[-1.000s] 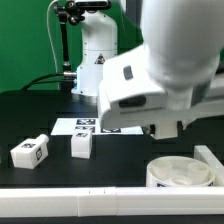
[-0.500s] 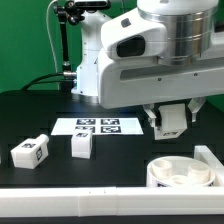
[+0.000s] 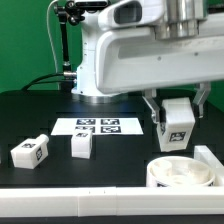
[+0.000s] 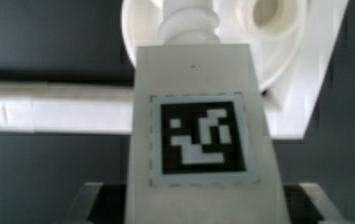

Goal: Assemble stool

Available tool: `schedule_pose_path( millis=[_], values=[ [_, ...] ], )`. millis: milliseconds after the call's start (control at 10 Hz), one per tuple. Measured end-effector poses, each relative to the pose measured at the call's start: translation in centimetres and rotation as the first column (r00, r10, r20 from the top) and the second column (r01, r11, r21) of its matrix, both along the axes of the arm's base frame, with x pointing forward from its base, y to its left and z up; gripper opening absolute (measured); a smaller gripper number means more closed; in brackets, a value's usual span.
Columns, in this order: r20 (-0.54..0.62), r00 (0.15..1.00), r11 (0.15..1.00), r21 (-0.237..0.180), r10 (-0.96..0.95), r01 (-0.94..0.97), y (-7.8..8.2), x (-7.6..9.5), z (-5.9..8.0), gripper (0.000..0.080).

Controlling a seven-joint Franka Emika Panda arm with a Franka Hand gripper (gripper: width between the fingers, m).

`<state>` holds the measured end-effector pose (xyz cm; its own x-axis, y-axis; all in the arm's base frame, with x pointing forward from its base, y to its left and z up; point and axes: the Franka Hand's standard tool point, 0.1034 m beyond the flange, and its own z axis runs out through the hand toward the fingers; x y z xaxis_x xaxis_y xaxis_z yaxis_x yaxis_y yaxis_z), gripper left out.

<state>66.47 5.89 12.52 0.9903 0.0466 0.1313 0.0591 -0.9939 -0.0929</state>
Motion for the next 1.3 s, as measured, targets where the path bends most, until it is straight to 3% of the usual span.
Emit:
schedule_pose_path(
  millis=[100, 200, 400, 600, 1300],
  values=[
    [0.086, 0.996, 1.000, -0.001, -0.007, 0.007, 0.0, 1.1, 0.9, 0.0338],
    [0.181, 0.983, 1.000, -0.002, -0.019, 0.019, -0.2, 1.6, 0.9, 0.0338],
    [0.319, 0.947, 0.999, -0.005, -0.032, 0.035, -0.4, 1.6, 0.6, 0.0338],
    [0.467, 0.884, 1.000, -0.017, -0.006, 0.016, 0.4, 1.7, 0.4, 0.0338],
    [0.536, 0.844, 1.000, -0.031, 0.013, 0.004, 0.7, 0.8, -0.2, 0.0338]
  ],
)
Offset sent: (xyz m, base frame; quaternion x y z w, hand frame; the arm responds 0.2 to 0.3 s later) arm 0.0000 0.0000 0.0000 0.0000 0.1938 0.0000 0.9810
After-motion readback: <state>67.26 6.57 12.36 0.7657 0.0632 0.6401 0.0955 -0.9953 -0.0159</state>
